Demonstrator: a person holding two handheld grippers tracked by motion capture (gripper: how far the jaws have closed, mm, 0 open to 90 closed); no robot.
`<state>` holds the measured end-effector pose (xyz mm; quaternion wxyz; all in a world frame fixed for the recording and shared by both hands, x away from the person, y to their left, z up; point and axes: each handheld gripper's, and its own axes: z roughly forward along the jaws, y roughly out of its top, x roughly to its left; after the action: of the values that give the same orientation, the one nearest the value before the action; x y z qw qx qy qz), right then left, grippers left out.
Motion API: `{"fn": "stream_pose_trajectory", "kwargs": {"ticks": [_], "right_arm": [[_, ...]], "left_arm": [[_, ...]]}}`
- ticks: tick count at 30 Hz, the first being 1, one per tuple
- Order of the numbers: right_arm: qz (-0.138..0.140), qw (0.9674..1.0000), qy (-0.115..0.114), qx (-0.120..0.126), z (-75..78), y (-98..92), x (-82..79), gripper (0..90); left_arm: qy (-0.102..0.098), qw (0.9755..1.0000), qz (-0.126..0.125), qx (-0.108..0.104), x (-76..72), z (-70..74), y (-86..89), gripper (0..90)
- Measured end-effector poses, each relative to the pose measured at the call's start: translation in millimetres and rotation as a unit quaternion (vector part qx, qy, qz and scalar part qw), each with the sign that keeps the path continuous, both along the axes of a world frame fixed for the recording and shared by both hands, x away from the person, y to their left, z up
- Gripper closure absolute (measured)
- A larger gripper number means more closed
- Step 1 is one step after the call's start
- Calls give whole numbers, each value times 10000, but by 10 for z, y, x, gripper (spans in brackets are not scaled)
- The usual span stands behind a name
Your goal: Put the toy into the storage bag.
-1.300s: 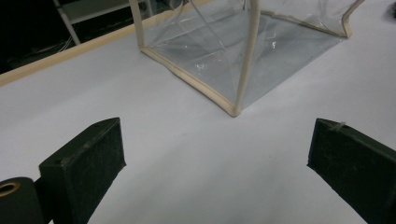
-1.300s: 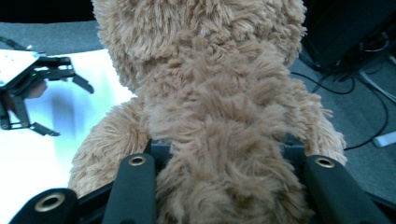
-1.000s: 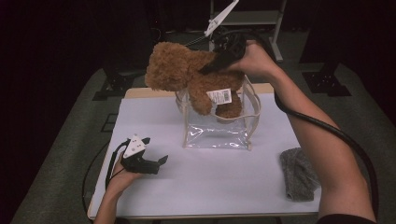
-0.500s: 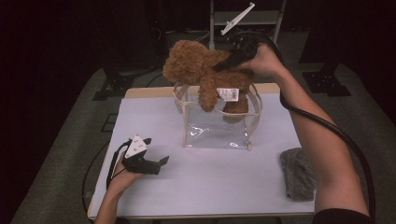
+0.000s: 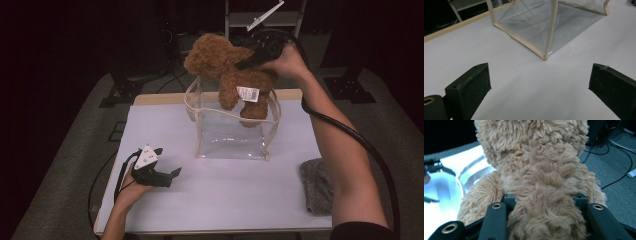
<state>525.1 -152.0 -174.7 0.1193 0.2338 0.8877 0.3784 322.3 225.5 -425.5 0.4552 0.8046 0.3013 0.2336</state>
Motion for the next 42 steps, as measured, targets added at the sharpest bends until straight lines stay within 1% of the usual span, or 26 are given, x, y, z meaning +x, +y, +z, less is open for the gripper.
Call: {"fn": "stream_pose_trajectory", "kwargs": {"ticks": [3, 8, 11, 12, 14, 17, 18, 23, 25, 27, 28, 31, 33, 36, 39, 42], "right_arm": [[163, 9997, -44, -191, -58, 65, -45, 539], [335, 9991, 15, -275, -164, 143, -118, 537], [459, 9982, 145, -345, -278, 155, -190, 537], [497, 9980, 138, -362, -311, 149, -202, 536], [530, 9975, 231, -397, -405, 118, -221, 537], [510, 9971, 382, -409, -523, 63, -220, 537], [504, 9969, 431, -431, -564, 49, -220, 537], [513, 9948, 636, -615, -765, 18, -223, 536], [511, 9933, 789, -666, -830, 24, -236, 536], [565, 9920, 866, -724, -879, 48, -250, 534], [649, 9908, 885, -789, -911, 75, -268, 533], [690, 9896, 866, -916, -946, 115, -287, 515], [640, 9899, 911, -875, -948, 104, -274, 492], [614, 9907, 912, -805, -941, 90, -264, 439], [600, 9917, 862, -742, -930, 84, -266, 371], [575, 9930, 812, -644, -898, 78, -263, 359]], "left_arm": [[-1, 10000, 13, -3, -2, 0, 7, 31], [-14, 10000, 20, -6, -10, 3, 6, 31], [-8, 10000, 22, -13, -7, 1, 5, 31], [-2, 10000, 11, -10, -6, -2, 3, 31], [15, 10000, 0, -4, -7, -5, -6, 31], [9, 10000, -14, 11, -11, -3, -17, 32], [-1, 10000, -8, -24, -10, -8, -23, 31], [27, 10000, -31, 13, -6, -18, -27, 31], [29, 10000, -46, 24, -6, -18, -28, 31], [26, 10000, -46, 28, -8, -15, -26, 31], [26, 10000, -48, 32, -8, -14, -24, 31], [25, 10000, -36, 23, -8, -13, -22, 31], [16, 10000, -52, 29, -11, -11, -22, 31], [15, 10000, -36, 30, -8, -11, -17, 31], [23, 10000, -30, 31, -8, -13, -15, 31], [21, 10000, -33, 31, -7, -10, -17, 31]]}}
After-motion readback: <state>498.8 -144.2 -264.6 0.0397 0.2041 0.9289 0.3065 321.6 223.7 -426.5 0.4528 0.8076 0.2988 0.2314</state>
